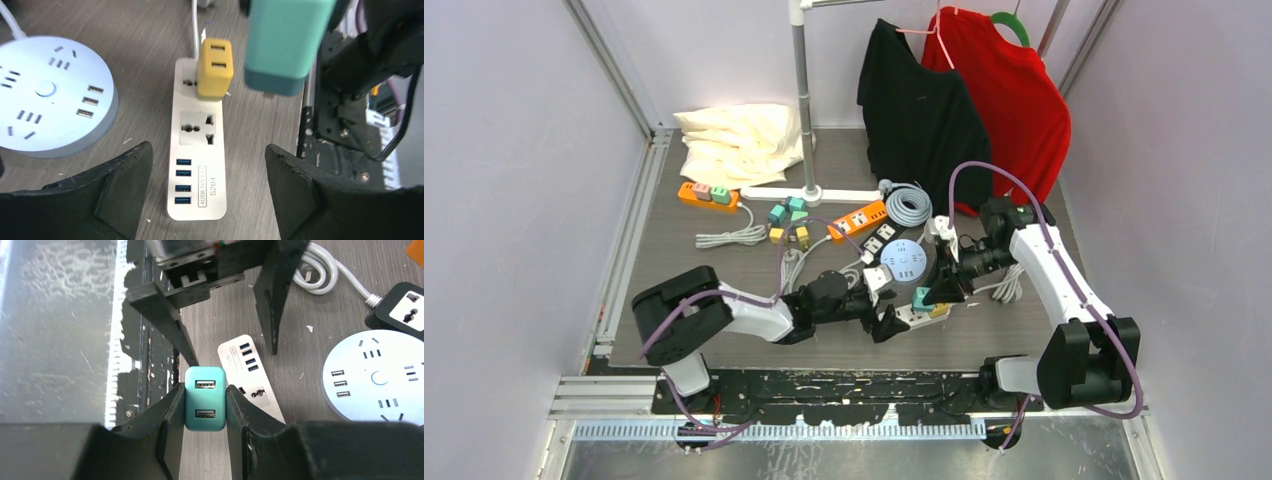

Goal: Pull the plug off the socket

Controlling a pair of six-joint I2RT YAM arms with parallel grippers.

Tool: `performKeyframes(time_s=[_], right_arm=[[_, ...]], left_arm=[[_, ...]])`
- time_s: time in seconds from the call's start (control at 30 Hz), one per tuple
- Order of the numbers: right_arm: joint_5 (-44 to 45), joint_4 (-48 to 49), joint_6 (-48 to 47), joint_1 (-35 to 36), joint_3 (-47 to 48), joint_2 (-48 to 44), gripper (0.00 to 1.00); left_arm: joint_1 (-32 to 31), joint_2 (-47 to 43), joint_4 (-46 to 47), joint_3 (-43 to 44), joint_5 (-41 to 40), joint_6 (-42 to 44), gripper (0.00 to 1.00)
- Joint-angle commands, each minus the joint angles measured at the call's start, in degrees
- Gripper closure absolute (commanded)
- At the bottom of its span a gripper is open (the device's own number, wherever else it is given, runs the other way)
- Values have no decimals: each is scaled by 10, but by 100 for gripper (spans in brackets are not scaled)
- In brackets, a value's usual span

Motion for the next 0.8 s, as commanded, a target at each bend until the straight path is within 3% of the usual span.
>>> performKeyframes(time_s=[0.0,0.27,0.53,0.77], right_arm=[[-50,71,213,-1,33,-7,99],[-20,328,619,0,-12,-30,99],[12,346,698,17,-1,29,99],[25,358,722,31,-1,44,98]], left_arm=[[3,-76,-71,12,-24,-42,18],[5,-221,-267,13,-110,-168,18],[-3,-263,-416,98,-195,-243,22],[-73,-187,-557,233,-354,-187,22]])
